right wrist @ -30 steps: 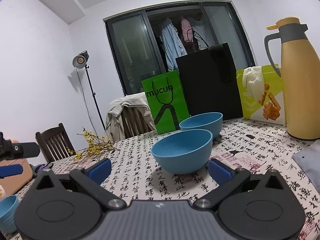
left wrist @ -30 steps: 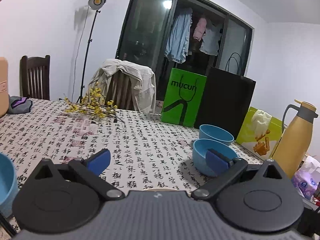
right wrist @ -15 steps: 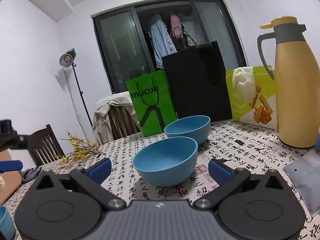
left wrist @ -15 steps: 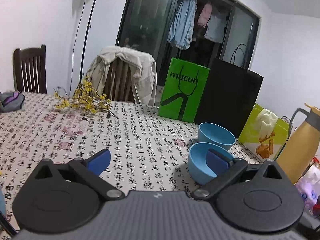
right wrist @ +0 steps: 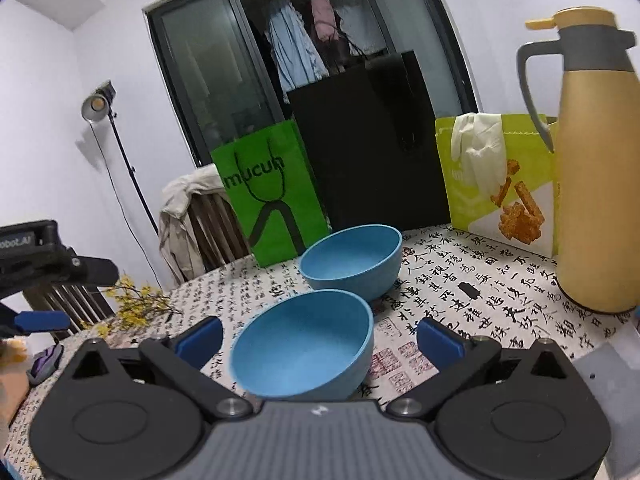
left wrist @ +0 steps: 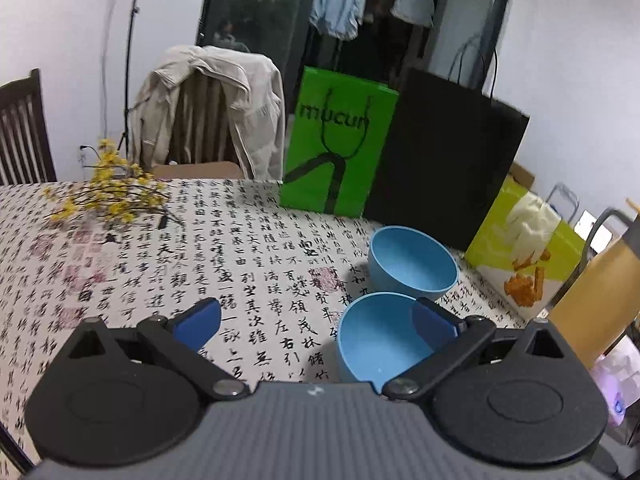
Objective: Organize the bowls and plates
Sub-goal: 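Move both open grippers to the rim of the nearer blue bowl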
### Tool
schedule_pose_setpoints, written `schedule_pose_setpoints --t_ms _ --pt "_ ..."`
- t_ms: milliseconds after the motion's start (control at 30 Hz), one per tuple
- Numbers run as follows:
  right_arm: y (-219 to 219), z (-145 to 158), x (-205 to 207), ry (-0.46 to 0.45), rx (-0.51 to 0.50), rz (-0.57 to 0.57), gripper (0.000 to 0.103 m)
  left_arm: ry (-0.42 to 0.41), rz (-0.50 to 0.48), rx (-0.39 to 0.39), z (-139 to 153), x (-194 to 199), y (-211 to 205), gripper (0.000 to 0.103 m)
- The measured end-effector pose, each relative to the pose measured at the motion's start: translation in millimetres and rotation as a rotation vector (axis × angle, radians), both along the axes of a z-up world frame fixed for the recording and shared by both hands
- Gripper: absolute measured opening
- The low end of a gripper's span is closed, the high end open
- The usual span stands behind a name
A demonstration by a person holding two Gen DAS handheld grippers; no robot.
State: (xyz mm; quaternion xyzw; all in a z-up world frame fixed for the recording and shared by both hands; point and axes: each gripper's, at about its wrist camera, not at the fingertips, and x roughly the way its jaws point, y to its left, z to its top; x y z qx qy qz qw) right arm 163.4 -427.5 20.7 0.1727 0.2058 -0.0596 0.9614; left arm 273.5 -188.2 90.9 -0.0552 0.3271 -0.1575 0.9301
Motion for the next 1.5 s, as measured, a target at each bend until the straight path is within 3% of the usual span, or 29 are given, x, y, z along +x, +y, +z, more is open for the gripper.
schedule_pose_setpoints --t_ms 367,667,1033,1500 --pt "-23.3 -12.0 59.6 0.140 0.011 -0.023 0.103 0.143 -0.050 0.084 -36.8 65.4 -53.6 0.103" --pt "-29.6 -31.3 99.2 0.261 0.009 -0.068 0.103 0.273 -0.064 0.129 -76.0 116.9 -70.9 0.103" --pt "-29.1 -45.7 131.1 0.320 0.015 -0.085 0.101 0.305 -0.119 0.184 -95.3 135.7 -91.6 0.103" --pt "-17.5 -61.4 150.3 0.365 0.002 -0.066 0.084 0.298 -0.138 0.215 -113.6 138.8 -97.8 0.100"
